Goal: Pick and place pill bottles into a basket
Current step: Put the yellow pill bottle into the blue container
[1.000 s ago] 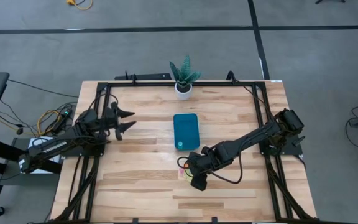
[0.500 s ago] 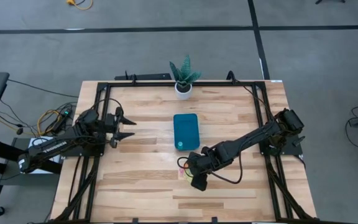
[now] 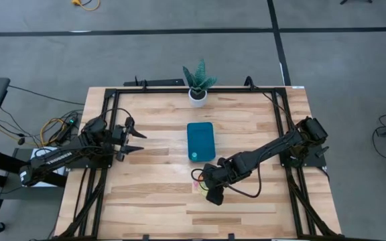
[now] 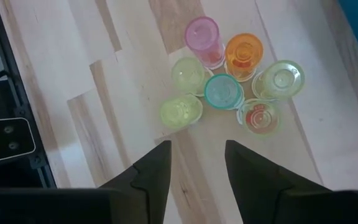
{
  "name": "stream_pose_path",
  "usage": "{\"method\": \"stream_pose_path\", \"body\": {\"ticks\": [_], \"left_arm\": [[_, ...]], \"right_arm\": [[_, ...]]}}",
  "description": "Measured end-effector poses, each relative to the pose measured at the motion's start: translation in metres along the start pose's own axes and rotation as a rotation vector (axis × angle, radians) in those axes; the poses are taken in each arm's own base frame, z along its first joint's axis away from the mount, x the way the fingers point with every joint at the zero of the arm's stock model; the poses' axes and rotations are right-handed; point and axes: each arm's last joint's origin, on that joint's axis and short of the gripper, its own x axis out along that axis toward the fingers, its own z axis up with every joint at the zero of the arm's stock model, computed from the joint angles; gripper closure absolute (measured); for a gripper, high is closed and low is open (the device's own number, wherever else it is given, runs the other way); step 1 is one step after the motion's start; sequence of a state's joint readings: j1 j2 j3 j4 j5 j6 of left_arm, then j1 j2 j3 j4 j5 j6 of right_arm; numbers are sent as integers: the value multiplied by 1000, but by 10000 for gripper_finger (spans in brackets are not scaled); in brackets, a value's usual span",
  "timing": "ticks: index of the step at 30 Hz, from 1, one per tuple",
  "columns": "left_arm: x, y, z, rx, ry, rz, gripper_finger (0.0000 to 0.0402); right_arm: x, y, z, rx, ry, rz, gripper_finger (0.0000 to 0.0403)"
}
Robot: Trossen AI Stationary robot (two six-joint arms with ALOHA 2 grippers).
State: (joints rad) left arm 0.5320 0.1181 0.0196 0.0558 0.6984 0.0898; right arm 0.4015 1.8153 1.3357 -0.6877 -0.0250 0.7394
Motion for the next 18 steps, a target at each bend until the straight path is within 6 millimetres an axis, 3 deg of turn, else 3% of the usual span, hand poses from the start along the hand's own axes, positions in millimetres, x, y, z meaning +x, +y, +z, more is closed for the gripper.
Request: {"method": "stream_pose_path", "body": {"ticks": [18], "left_arm": [[0, 0, 0, -46, 0, 15, 189]], "right_arm": [[0, -1, -1, 68, 5, -6, 239]]}}
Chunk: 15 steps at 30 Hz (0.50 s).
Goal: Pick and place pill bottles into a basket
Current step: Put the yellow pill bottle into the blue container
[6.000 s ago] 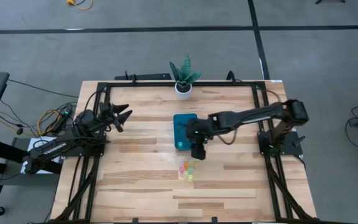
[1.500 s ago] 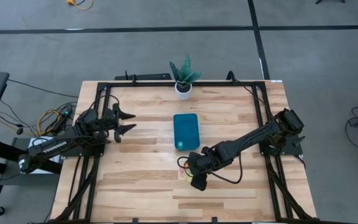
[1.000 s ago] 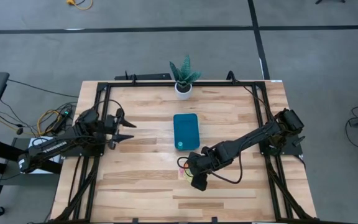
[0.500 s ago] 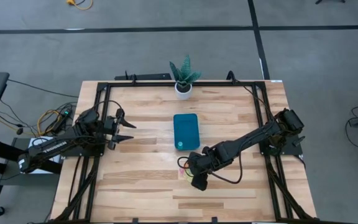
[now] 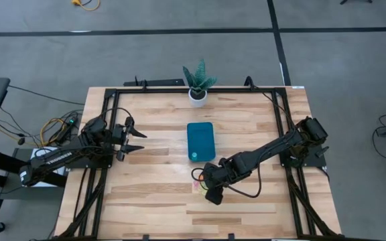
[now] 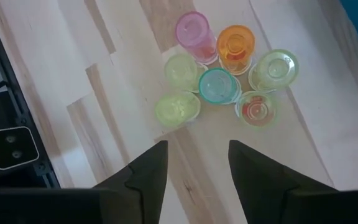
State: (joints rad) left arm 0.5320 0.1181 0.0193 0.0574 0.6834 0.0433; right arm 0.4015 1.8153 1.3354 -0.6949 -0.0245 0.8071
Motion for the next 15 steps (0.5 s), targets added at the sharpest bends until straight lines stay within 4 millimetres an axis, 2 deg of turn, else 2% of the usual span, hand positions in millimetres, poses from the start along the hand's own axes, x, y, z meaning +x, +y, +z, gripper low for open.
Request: {"method": "stream_pose_path", "body": {"ticks": [15], "left_arm": [[0, 0, 0, -26, 0, 3, 189]], "right_arm": [[2, 2, -1, 115, -39, -27, 235]]}}
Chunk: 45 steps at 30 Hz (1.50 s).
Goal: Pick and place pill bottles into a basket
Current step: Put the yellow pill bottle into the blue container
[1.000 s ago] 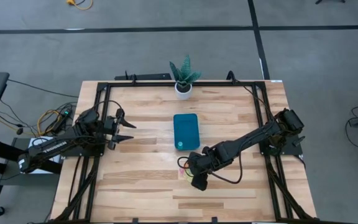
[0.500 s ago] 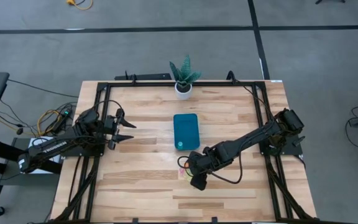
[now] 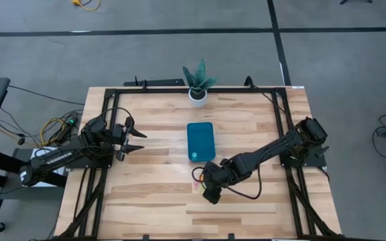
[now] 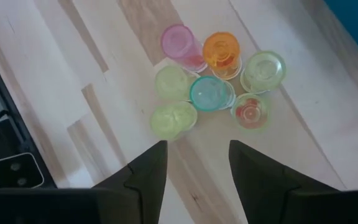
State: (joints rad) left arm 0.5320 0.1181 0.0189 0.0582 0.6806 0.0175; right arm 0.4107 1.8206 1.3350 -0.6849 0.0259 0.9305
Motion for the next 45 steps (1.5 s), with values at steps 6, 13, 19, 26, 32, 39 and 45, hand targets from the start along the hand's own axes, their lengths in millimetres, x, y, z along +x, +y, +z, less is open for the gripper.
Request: {"method": "stream_pose_path", "body": {"ticks": [6, 13, 19, 26, 32, 39, 45], "left_arm": [[0, 0, 0, -2, 0, 0, 189], [0, 0, 0, -2, 0, 0, 189], [0, 0, 0, -2, 0, 0, 189], [0, 0, 0, -2, 0, 0, 189], [0, 0, 0, -2, -1, 0, 189], [0, 0, 0, 1, -4, 12, 189], [0, 0, 0, -1, -2, 13, 189]], "right_arm": [[0, 2, 1, 11, -15, 17, 234], [0, 3, 1, 4, -19, 20, 234], [0, 3, 0, -1, -32, 10, 234], [0, 8, -6, -12, -30, 12, 234], [14, 10, -8, -30, 19, -56, 234], [10, 32, 8, -98, 36, -72, 234], [9, 40, 14, -130, 51, -89, 232]]}}
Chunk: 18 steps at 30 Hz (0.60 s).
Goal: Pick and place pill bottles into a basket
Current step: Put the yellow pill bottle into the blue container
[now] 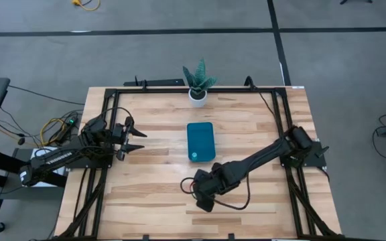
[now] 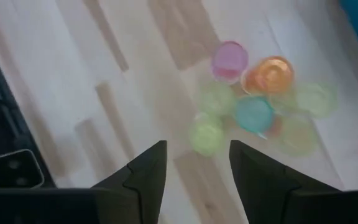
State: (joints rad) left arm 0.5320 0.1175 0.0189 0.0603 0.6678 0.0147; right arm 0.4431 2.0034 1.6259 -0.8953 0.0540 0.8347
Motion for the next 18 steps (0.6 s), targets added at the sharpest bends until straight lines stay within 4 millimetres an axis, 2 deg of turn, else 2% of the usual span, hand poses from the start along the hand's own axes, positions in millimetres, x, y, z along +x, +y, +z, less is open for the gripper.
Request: {"method": "stream_pose_path", "body": {"ticks": [18], "left_arm": [[0, 0, 0, 0, 0, 1, 189]], "right_arm": [[5, -1, -1, 1, 19, -23, 202]]}}
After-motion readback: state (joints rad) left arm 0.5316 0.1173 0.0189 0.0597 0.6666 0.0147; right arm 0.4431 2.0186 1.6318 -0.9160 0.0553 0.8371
